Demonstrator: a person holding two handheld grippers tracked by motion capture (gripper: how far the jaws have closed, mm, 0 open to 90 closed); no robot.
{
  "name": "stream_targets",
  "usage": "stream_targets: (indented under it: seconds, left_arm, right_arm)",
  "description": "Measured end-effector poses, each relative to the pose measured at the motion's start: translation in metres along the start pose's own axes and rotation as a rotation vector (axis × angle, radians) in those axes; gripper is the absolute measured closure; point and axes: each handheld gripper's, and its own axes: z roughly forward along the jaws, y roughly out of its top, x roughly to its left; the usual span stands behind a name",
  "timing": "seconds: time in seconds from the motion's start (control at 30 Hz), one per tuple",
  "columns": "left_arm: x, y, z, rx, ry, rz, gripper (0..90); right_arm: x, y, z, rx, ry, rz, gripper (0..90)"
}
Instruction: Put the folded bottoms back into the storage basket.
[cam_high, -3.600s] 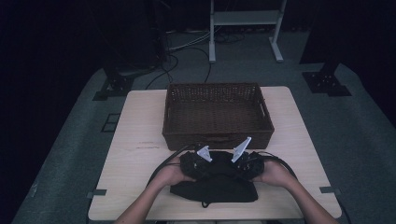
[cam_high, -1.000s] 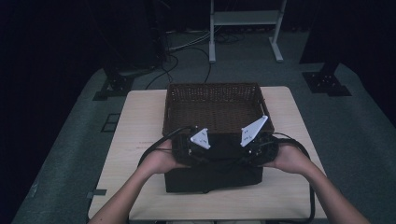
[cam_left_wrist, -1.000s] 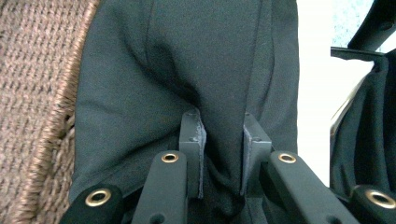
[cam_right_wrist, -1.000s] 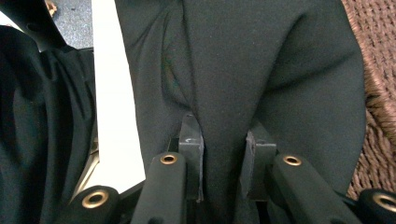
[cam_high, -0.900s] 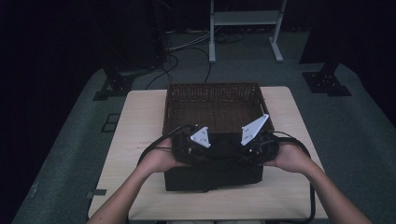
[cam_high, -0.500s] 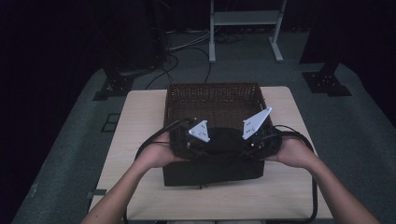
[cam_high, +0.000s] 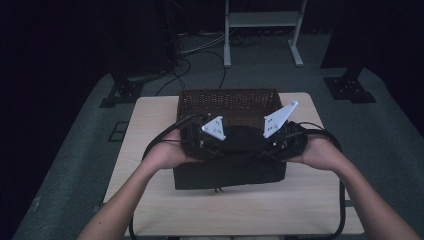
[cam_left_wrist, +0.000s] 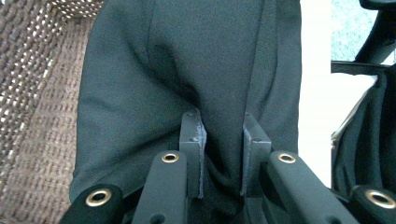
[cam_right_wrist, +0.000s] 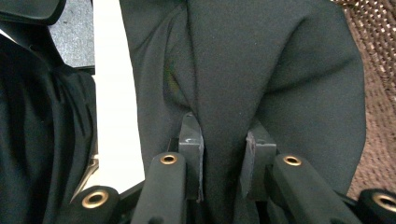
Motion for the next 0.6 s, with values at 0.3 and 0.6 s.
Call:
stream_targets:
  seconds: [0.3,0.6]
  left_arm:
    - [0.01,0.012,-0.012,-0.004,0.008,0.008,75.0]
    - [0.025,0.022,-0.021,0.0,0.01,0.015,75.0]
  right_arm:
    - [-0.006,0.008,-0.015,-0.014,-0.014,0.003,72.8]
    - [-0.019,0.015,-0.026,-0.025,-0.021,0.006,72.8]
